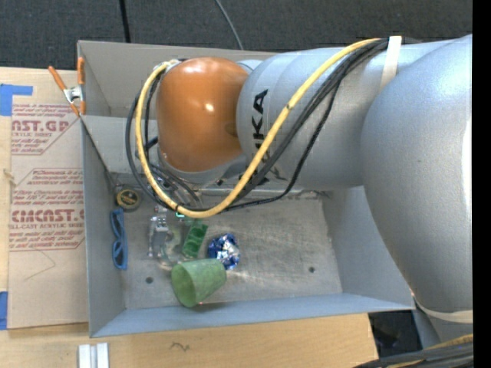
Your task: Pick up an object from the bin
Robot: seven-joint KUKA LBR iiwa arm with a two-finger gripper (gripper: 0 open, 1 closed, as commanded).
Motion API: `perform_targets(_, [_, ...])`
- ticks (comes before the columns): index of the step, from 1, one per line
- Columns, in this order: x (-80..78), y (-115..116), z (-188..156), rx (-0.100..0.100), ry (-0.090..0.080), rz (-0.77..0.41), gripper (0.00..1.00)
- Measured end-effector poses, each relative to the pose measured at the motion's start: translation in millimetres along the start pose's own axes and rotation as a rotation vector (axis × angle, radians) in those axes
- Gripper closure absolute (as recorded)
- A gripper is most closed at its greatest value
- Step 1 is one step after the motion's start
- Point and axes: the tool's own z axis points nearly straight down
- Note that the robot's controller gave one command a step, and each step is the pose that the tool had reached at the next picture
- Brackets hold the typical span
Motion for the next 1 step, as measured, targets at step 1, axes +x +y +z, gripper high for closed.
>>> perform_targets(1, [10.4,-53.7,107.0,0.000,-0.006,-0.114,0.00])
